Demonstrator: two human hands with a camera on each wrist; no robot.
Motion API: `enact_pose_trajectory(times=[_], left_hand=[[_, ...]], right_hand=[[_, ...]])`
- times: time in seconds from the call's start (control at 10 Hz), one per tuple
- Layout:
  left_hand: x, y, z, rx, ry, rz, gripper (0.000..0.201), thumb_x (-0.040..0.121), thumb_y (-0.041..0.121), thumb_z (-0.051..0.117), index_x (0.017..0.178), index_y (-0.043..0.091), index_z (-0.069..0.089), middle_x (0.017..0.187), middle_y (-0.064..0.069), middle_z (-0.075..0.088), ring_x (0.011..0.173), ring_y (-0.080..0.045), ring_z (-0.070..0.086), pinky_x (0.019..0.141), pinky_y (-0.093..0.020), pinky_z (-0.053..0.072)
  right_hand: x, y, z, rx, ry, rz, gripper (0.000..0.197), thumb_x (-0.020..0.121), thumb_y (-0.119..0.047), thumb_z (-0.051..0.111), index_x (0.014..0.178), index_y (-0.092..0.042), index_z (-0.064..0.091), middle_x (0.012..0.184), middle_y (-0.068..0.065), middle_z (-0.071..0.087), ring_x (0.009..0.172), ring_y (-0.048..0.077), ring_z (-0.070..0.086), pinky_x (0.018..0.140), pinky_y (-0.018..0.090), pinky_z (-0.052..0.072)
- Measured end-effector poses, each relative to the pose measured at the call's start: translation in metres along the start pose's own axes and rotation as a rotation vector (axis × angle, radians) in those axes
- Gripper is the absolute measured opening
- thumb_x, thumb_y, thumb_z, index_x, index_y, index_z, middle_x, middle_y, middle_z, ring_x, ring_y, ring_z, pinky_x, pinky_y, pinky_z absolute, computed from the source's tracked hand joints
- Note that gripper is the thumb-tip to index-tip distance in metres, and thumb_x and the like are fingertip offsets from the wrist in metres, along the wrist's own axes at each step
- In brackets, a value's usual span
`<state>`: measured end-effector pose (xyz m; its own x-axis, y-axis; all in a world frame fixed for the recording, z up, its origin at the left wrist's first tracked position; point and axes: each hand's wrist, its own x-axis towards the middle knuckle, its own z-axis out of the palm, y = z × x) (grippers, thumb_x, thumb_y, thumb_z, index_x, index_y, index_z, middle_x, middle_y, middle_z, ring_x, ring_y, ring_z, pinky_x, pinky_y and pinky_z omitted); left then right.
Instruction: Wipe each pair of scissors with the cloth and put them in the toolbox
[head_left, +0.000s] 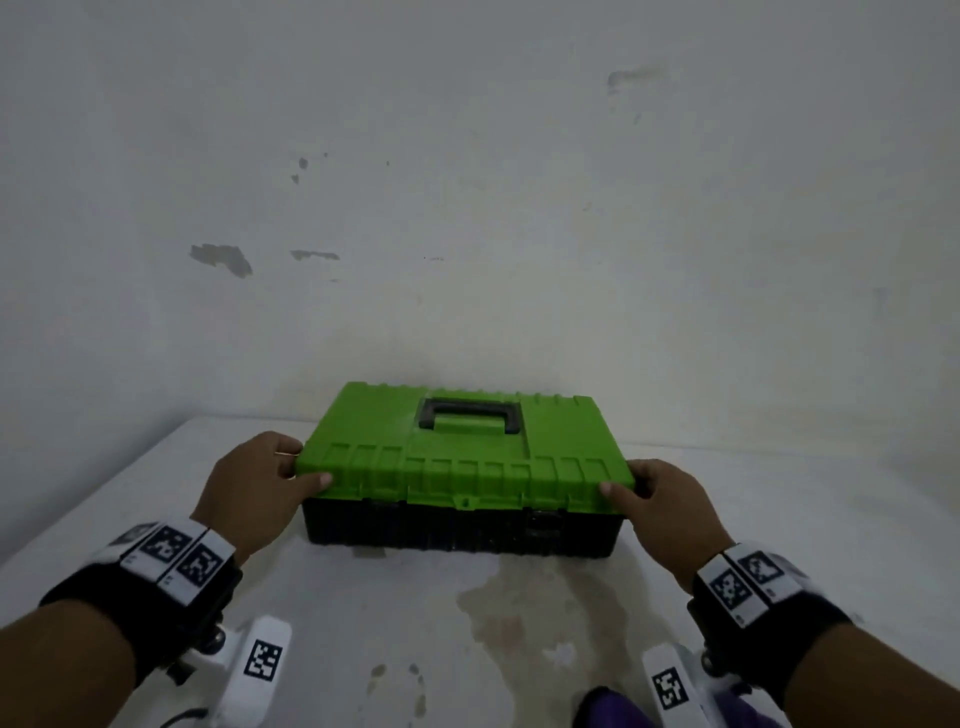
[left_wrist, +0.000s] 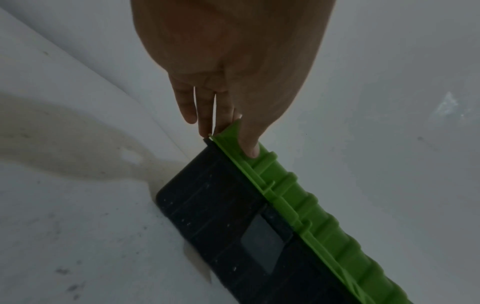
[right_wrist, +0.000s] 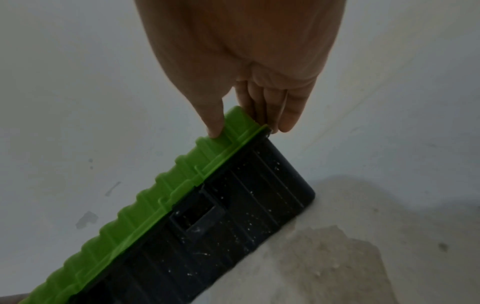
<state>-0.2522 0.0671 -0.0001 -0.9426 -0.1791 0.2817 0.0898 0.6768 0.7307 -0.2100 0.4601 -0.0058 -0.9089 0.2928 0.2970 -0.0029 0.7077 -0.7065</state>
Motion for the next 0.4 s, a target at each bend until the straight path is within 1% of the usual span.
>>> enact_pose_trajectory(times=[0.1,0.2,0.3,0.4], left_hand=[[-0.001,-0.001,0.000,0.059,0.006,0.014,0.030,0.076,0.027,0.081,0.094,0.013,0.061,0.084,0.003,0.064,0.077,-0.014,0.055,0.060,-0.024,0.034],[-0.005,-0.004,-0.002,0.076,-0.066,0.009,0.036,0.077,0.029,0.080,0.102,0.013,0.060,0.102,-0.006,0.070,0.085,-0.017,0.059,0.069,-0.029,0.042],[-0.016,0.005,-0.010,0.017,-0.125,-0.041,0.060,0.078,0.032,0.078,0.126,0.009,0.051,0.128,-0.013,0.060,0.111,-0.027,0.059,0.086,-0.036,0.046],[-0.050,0.016,-0.040,0.022,-0.172,0.013,0.068,0.070,0.056,0.074,0.128,0.027,0.054,0.132,-0.001,0.060,0.110,-0.018,0.059,0.084,-0.032,0.046]], right_hand=[[-0.002,0.002,0.003,-0.013,0.010,0.001,0.023,0.087,-0.027,0.071,0.105,-0.013,0.071,0.096,0.003,0.072,0.088,0.017,0.065,0.075,0.028,0.048],[-0.006,-0.004,-0.002,-0.089,-0.026,0.001,0.031,0.089,-0.029,0.069,0.113,-0.010,0.068,0.104,0.005,0.071,0.096,0.020,0.065,0.076,0.026,0.043],[-0.022,-0.021,-0.021,0.000,-0.035,0.052,0.052,0.089,-0.032,0.068,0.132,-0.006,0.054,0.120,0.009,0.063,0.113,0.023,0.060,0.091,0.030,0.046],[-0.069,-0.041,-0.070,0.234,0.012,0.006,0.046,0.088,-0.028,0.069,0.129,-0.014,0.054,0.109,-0.001,0.069,0.097,0.012,0.068,0.083,0.028,0.050]])
